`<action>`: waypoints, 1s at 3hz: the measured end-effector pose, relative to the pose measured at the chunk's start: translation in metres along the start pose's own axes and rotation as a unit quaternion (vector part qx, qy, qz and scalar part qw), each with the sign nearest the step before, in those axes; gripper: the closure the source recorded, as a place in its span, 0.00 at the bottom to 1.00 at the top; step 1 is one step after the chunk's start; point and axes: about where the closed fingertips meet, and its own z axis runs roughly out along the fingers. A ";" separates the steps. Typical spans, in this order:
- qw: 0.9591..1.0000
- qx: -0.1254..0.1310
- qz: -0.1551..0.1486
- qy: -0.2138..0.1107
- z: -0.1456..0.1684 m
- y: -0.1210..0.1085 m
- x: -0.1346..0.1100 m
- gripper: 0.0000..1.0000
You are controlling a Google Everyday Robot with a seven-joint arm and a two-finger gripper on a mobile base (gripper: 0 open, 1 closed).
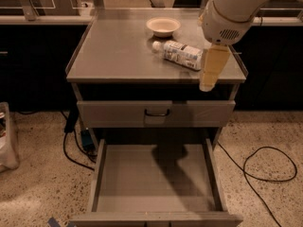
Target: Place blue plastic bottle into middle drawer
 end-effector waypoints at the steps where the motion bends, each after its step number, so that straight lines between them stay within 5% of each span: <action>1: 1.000 0.013 -0.014 0.007 0.027 -0.019 -0.011 0.00; 3: 0.997 0.007 -0.011 0.076 0.085 -0.074 -0.009 0.00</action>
Offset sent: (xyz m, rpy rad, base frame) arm 0.1176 0.0254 -0.0449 -0.1607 -0.0638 -0.0222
